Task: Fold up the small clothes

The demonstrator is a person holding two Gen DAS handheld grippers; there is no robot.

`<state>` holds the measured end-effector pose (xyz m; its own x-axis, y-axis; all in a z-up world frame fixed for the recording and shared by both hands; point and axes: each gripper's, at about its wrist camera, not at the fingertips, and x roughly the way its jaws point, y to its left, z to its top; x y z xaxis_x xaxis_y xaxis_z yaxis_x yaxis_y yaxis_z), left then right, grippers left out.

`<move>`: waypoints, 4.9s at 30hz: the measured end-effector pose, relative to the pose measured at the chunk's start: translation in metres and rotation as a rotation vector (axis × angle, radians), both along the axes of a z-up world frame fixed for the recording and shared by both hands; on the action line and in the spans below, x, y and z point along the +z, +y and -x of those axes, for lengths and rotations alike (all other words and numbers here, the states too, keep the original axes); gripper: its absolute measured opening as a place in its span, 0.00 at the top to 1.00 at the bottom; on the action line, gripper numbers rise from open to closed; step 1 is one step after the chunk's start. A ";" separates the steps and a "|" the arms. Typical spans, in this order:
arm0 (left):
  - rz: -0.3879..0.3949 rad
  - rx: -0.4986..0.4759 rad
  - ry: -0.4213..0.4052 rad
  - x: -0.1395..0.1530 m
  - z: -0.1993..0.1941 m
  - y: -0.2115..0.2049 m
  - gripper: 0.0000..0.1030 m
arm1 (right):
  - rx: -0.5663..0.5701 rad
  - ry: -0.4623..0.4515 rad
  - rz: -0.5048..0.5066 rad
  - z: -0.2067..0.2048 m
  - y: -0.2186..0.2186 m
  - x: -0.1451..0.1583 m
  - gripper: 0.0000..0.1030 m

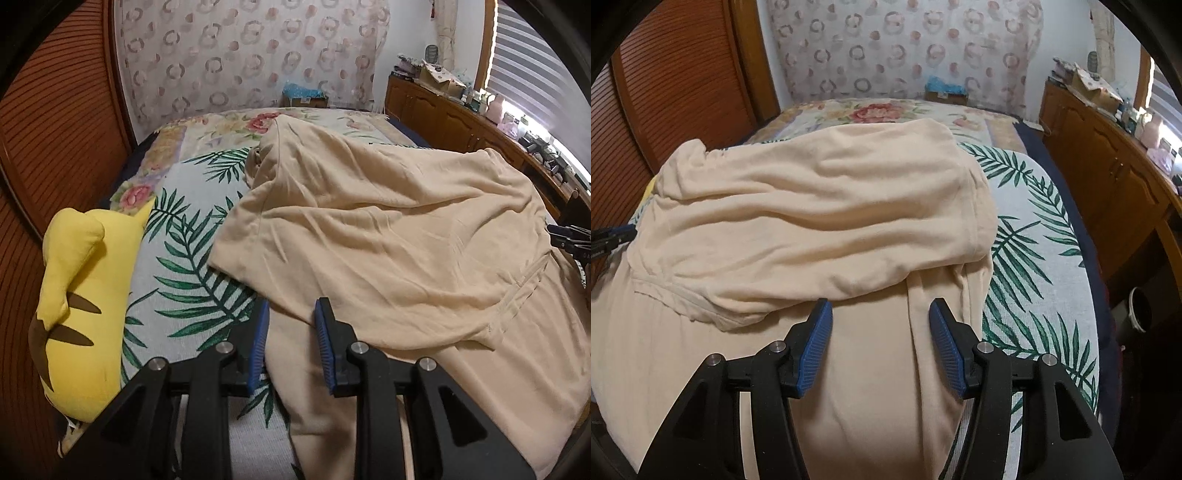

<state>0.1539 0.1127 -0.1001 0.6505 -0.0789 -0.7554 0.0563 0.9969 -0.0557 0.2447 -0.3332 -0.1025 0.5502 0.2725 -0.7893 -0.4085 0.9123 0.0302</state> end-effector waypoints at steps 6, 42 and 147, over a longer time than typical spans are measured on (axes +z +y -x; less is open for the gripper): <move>0.020 0.016 0.003 -0.004 -0.003 0.009 0.69 | -0.003 -0.026 0.006 0.004 -0.001 -0.002 0.45; 0.098 0.099 0.032 -0.005 -0.046 0.045 0.71 | -0.069 -0.015 -0.037 -0.034 0.003 0.001 0.46; 0.056 0.001 0.075 0.007 -0.051 0.016 0.83 | 0.066 0.060 -0.025 -0.016 -0.029 0.005 0.33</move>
<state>0.2046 0.1285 -0.0927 0.5922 -0.1221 -0.7965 0.0492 0.9921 -0.1154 0.2608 -0.3618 -0.0979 0.4821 0.3264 -0.8131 -0.4647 0.8820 0.0785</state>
